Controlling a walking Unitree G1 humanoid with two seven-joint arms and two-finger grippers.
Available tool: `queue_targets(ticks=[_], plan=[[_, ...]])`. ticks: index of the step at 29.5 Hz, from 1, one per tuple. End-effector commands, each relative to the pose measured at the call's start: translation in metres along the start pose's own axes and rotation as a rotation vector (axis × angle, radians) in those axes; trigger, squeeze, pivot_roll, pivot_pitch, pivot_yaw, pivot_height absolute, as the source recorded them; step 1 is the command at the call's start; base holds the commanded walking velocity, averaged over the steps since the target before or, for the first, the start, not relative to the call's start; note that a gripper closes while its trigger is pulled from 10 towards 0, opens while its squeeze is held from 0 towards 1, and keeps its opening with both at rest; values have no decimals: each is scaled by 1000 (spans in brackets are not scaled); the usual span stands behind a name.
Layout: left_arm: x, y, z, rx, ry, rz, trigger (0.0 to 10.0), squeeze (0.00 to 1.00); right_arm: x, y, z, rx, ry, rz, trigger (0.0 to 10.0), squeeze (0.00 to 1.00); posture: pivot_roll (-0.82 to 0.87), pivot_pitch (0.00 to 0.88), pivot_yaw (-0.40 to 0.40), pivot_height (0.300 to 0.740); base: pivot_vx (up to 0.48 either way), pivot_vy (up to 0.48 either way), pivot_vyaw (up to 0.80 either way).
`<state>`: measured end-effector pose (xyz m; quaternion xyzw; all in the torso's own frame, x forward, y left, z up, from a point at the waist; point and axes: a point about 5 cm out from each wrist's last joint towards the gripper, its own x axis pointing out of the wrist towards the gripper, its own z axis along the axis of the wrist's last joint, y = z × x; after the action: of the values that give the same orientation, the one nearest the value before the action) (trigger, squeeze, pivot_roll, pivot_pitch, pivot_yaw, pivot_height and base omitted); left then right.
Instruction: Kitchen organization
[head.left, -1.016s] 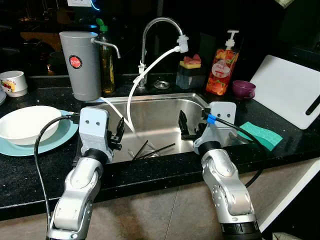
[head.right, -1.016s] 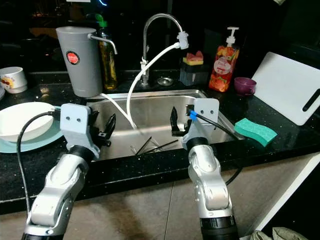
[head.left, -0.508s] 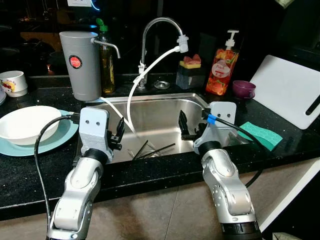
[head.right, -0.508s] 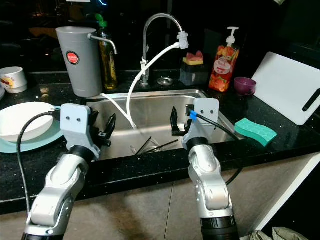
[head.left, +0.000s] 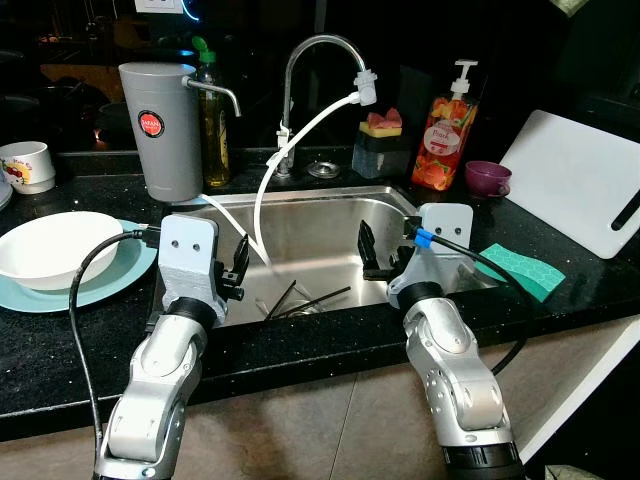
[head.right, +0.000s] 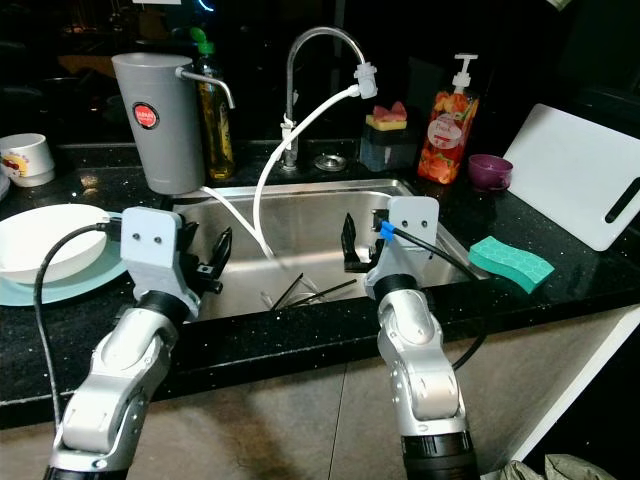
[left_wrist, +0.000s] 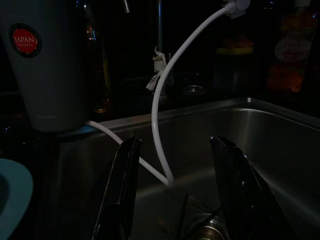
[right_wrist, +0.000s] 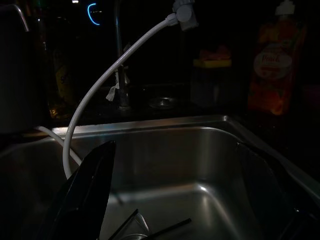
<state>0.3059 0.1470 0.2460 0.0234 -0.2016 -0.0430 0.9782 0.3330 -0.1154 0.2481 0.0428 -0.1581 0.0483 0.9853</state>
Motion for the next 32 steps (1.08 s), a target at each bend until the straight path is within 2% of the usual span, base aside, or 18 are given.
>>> queue_targets(ticks=[1, 32], plan=[[1, -4, -1, 1, 1, -11, 10000, 0, 2, -1, 0, 1, 0, 1, 10000, 0, 134, 64, -76, 740, 0, 0, 0], [1, -3, 0, 4, 2, -12, 10000, 0, 2, -1, 0, 4, 0, -8, 10000, 0, 137, 71, -70, 740, 0, 0, 0]])
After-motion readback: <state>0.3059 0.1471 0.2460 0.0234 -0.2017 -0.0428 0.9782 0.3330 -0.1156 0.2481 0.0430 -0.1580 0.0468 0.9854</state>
